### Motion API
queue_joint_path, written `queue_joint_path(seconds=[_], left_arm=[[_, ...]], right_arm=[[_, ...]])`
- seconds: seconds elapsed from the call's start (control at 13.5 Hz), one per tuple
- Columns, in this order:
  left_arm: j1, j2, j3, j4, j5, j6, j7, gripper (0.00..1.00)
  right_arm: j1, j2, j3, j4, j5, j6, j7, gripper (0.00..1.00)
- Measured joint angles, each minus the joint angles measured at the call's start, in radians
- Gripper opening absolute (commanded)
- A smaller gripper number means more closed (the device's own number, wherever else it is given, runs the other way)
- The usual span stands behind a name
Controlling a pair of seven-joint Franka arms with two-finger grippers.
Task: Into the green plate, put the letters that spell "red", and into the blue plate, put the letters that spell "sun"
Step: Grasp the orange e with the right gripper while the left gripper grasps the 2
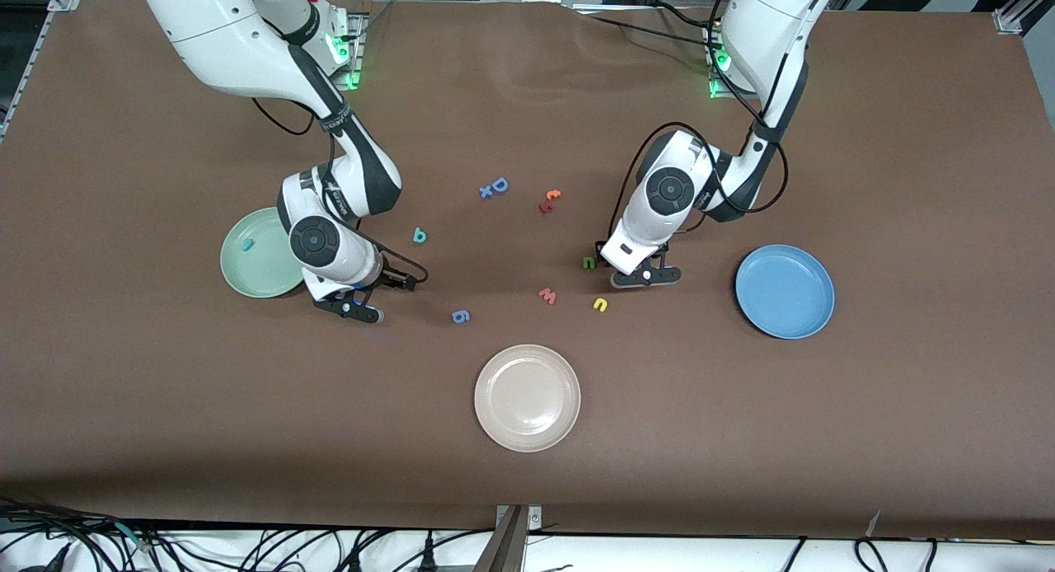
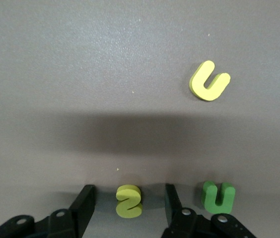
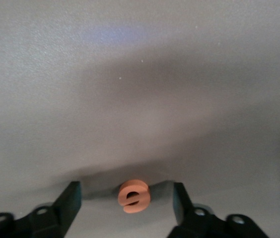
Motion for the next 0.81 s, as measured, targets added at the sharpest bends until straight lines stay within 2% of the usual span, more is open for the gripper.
queue_joint_path(seconds=[0.15,0.37,0.52,0.59,0.81], left_arm=[[0.000,-0.001,0.001,0.002,0.001,0.000,-0.003,0.46],[0.000,-0.002,0.002,0.002,0.002,0.000,-0.013,0.45],[0.000,-0.002,0.002,0.003,0.003,0.000,-0.017,0.43],[0.000,-0.002,0.002,0.003,0.004,-0.001,-0.019,0.41],[-0.002,-0.003,0.002,0.003,0.010,-0.001,-0.026,0.35]], right_arm=[[0.000,-0.001,0.000,-0.021,0.001,0.042,0.000,0.65],[0.000,-0.009,0.000,-0.035,0.001,0.068,0.000,0.39],[0.000,-0.009,0.000,-0.036,0.001,0.072,0.000,0.28],[0.000,-0.008,0.000,-0.037,0.001,0.074,0.000,0.18],[-0.001,-0.010,0.000,-0.038,0.001,0.075,0.000,0.13]])
